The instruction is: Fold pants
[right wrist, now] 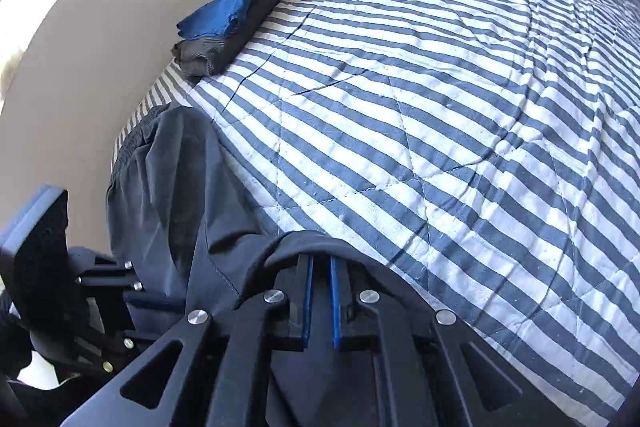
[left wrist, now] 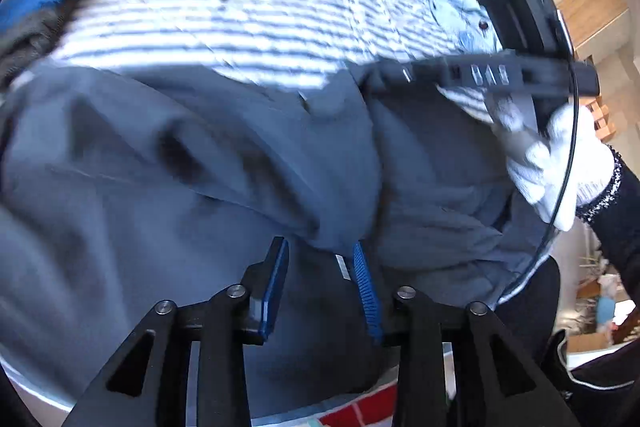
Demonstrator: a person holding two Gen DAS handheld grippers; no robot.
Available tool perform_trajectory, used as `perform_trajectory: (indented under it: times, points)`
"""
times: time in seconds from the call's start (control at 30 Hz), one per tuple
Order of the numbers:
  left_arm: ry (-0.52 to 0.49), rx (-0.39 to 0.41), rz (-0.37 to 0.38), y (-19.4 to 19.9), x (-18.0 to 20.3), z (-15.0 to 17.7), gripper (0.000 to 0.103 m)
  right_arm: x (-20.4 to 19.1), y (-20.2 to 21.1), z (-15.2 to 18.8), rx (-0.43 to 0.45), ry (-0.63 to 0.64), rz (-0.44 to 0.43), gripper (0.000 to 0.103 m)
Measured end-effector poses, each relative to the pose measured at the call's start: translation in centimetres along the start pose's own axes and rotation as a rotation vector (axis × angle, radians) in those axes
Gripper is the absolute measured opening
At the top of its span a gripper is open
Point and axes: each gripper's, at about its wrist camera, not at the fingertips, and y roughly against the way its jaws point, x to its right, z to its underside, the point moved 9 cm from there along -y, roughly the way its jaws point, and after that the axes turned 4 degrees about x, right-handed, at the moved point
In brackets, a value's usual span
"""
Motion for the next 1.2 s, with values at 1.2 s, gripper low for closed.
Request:
perform_trajectory:
  times: [1.2]
  points:
    - [0.114, 0.140, -0.432, 7.1, -19.5, -4.2, 0.031, 6.4, 10.2, 3.2, 0.120, -0.153, 0.132, 0.013]
